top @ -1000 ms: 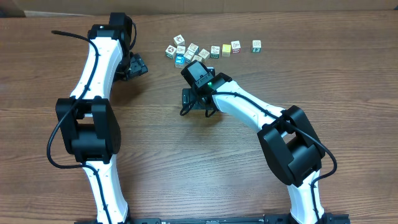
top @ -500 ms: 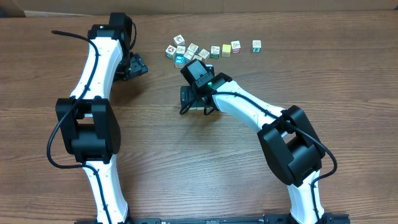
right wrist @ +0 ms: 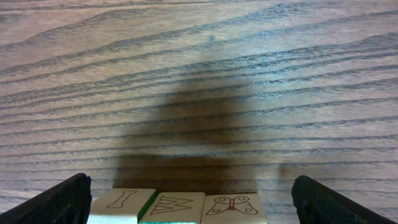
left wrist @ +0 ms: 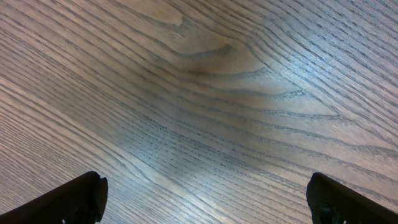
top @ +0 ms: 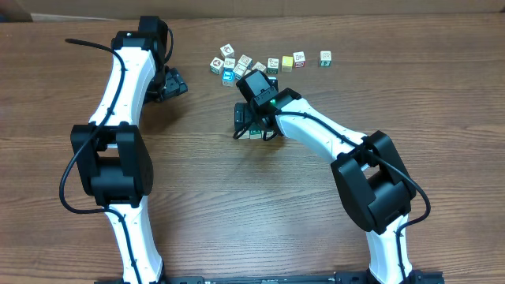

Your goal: Form a horizontal line

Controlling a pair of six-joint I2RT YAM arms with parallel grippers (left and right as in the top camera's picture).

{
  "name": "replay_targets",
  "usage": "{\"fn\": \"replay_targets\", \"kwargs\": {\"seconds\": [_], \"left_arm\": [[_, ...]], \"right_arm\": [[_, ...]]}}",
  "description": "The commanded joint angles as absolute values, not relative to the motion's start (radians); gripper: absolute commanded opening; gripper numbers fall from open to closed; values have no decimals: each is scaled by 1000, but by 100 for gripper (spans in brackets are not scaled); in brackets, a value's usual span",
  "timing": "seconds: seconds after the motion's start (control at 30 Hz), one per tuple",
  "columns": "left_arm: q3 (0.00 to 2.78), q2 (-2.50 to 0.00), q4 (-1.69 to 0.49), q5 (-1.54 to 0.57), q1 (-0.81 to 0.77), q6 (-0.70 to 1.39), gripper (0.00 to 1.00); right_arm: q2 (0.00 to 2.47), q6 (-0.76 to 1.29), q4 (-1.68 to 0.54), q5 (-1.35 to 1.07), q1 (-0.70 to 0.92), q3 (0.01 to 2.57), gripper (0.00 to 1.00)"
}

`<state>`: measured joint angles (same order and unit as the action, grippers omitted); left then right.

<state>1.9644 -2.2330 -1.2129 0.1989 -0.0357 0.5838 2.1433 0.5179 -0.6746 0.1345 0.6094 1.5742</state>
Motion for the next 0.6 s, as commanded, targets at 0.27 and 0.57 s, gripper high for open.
{"fn": "replay_targets", "kwargs": {"seconds": [0.27, 0.57], "left_arm": [[1985, -2212, -1214, 209, -39, 580, 100], [1985, -2212, -1214, 209, -40, 579, 100]], "right_arm": [[2155, 459, -673, 73, 608, 1563, 100], [2155, 441, -697, 72, 609, 1563, 100]]}}
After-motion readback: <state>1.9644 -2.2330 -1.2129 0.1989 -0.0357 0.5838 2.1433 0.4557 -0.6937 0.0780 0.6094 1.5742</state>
